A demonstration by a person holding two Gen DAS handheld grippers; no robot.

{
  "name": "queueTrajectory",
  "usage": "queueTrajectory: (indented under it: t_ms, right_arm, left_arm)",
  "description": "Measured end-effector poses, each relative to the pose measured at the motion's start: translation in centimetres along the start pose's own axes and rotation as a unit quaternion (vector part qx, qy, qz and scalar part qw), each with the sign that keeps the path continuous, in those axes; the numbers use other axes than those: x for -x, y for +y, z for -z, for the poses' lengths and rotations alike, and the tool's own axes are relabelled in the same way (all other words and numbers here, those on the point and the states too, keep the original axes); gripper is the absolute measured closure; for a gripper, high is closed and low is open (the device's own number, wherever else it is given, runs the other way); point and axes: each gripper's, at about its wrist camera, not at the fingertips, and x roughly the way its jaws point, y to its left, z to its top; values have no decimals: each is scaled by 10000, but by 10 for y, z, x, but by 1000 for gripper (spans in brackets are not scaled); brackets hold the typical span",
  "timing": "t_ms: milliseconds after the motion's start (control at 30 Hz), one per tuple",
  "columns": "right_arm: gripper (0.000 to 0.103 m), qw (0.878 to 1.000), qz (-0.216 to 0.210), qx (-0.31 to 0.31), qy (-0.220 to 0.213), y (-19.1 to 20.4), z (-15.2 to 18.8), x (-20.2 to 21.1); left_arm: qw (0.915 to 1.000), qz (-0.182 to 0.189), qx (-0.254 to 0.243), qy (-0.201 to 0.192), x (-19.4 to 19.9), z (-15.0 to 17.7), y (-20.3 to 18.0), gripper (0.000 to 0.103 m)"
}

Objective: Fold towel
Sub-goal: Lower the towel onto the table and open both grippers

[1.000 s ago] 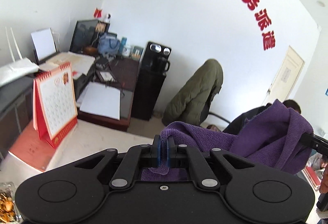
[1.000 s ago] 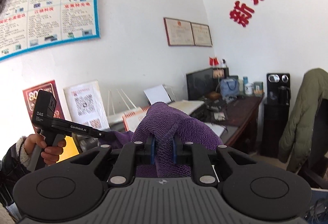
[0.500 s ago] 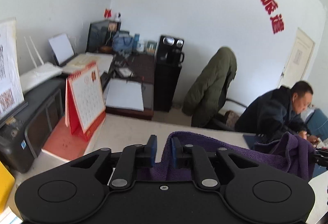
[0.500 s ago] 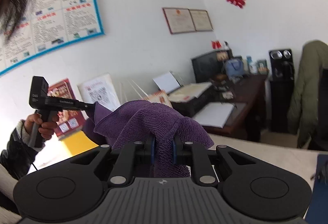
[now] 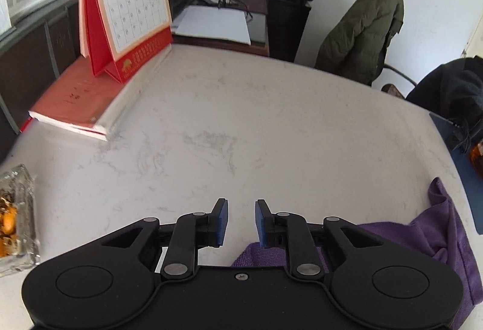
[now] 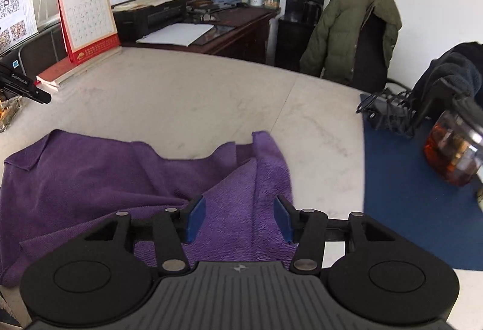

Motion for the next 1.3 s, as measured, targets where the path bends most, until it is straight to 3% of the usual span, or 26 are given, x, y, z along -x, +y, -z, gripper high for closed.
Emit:
queueTrajectory:
  t_ms: [133,233,400,500,567,700,1133,1233,1300]
  right_arm:
    - [47,9994,147,128,272,5,19,-20]
    - [47,9983,256,224,475,8,33,-35]
    - [48,9938,267,408,1000,19,57,-66]
    - [49,9893,288,499,1339,24,70,-78]
    - [49,9867,374,509,1496,21,76,-82]
    - [49,9825,543,337,1751,8,87,-86]
    - [47,9846,710,93,1597,2,99,-63]
    - [47,9873,636,51,1456,5,90,-57]
    - [47,9889,587,23,1362,7,83,-54]
  left_arm:
    - [9998,-75,-209,23,42,12,-9,74]
    - [9984,259,-231,452,47,39,-25,73]
    - [9888,640,-111,1343,6,100,-55,73]
    - [9851,507,-44,1644,-22,119,-57,76]
    - [9867,552,45,1531,-27,119,-52,72]
    - [9899,342,47,1377,-41,101,-40,73]
    - [9946,-303,-619,772,-110,27,-41,70]
    - [9939,-389,-638,813,-108,22,-45,70]
    - [9960,-308,-505,676,-82,27,-40,70]
